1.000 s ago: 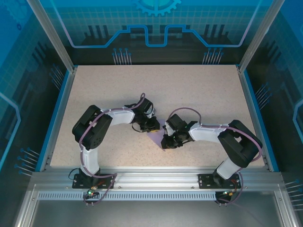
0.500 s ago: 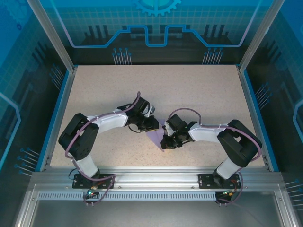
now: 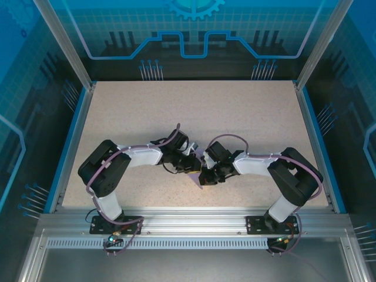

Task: Fold a paper plane with a square sheet of paper (fold left side to right side)
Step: Fourth fold the wing at the center of the table.

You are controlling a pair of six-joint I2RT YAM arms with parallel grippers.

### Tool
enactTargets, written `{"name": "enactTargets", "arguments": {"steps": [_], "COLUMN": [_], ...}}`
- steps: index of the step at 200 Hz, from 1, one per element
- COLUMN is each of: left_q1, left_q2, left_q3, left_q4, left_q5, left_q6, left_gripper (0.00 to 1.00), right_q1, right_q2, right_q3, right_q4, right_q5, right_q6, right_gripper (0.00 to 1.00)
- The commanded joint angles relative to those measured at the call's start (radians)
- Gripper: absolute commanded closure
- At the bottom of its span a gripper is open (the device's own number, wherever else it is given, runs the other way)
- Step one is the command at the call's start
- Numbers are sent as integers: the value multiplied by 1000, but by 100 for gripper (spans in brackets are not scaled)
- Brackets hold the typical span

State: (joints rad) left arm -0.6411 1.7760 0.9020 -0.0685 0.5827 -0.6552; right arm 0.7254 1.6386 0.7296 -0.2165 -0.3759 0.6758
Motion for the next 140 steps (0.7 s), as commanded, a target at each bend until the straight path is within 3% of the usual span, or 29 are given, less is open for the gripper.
{"name": "enactTargets", "arguments": {"steps": [1,140], "left_q1": [-8,29], "left_q2": [39,126], "left_q3": [24,43], "left_q4": [-6,-20], "left_q5": [3,-104], "left_q6": [3,9], "left_gripper": [85,89], "right_q1": [3,3], "right_q2": [65,71], "right_q3": [-25,-22], "right_q4": [-90,-132], "right_q5": [54,51], "right_q6": [-12,-38], "right_gripper": [95,95]}}
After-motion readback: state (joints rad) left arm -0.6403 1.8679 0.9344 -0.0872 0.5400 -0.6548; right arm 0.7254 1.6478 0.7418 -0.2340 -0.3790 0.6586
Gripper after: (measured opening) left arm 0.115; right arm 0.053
